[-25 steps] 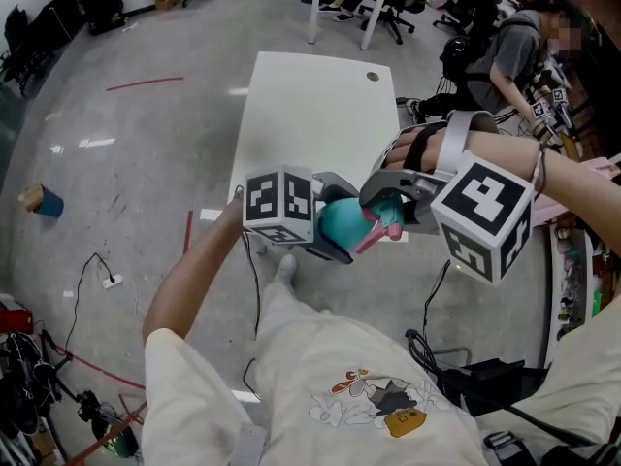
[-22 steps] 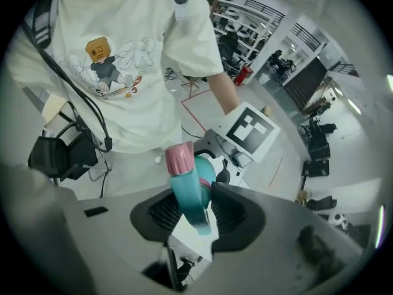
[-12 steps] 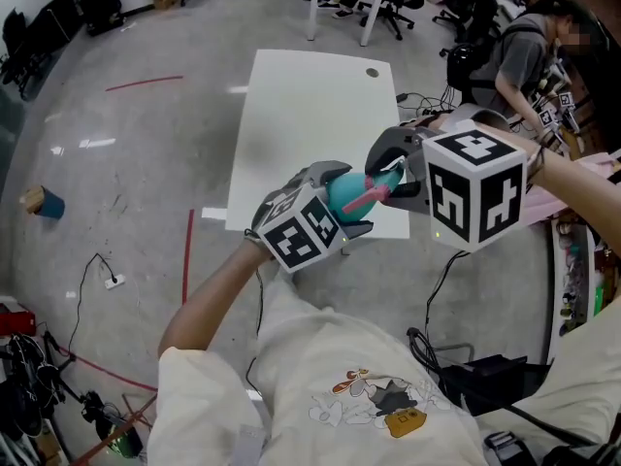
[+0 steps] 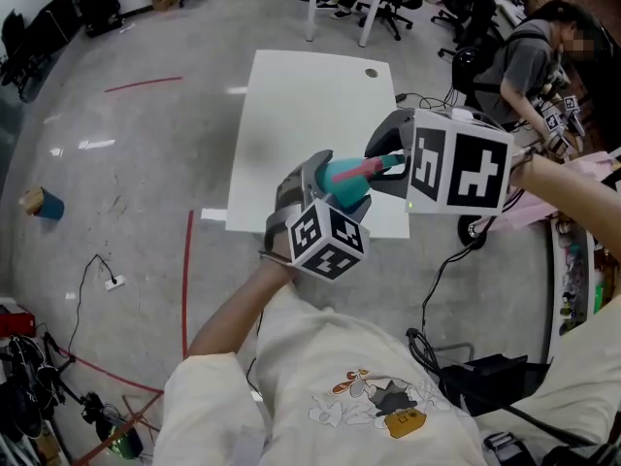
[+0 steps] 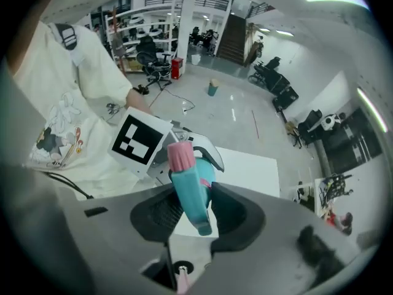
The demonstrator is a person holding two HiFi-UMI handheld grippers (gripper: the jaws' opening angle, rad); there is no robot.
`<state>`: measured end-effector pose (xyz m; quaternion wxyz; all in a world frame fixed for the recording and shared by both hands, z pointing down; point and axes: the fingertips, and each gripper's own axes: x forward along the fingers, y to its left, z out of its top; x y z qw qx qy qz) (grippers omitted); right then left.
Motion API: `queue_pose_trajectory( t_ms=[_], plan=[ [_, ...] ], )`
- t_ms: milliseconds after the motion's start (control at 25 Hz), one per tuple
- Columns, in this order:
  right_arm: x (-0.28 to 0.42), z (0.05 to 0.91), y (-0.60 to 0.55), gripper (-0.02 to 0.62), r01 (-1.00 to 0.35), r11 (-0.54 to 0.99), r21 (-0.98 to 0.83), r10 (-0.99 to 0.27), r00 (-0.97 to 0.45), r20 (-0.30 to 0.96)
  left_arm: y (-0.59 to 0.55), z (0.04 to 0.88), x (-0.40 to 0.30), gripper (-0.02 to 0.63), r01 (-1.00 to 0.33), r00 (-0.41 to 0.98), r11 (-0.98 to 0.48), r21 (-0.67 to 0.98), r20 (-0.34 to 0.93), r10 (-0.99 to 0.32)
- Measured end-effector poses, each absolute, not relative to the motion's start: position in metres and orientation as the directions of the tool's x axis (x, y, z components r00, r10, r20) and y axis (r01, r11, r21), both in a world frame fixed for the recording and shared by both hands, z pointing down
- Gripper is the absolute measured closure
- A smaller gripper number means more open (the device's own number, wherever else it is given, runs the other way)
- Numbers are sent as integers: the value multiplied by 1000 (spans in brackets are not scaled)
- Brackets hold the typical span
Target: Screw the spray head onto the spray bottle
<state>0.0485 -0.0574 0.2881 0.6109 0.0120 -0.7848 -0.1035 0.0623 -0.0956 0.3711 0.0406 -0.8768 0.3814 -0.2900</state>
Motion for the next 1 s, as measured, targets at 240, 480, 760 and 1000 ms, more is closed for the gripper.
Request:
queue_pose_trajectory(
  t_ms=[240, 480, 760, 1000],
  plan=[
    [42, 293, -65, 466, -160, 985, 60, -103, -279, 955, -104, 375, 49, 186, -697, 451, -622, -356, 458, -767],
    [41, 295, -70, 466, -488, 861, -143, -71, -393, 917, -111, 370, 30, 186, -706, 290, -467, -532, 384, -877],
    [52, 299, -70, 466, -667, 679, -307, -56, -465, 884, -113, 368, 33, 186, -671, 274, -433, -602, 341, -899],
    [49, 293, -57, 457, -622, 697, -358, 11, -489, 872, -112, 368, 36, 186, -672, 329, -466, -575, 332, -884]
  ],
)
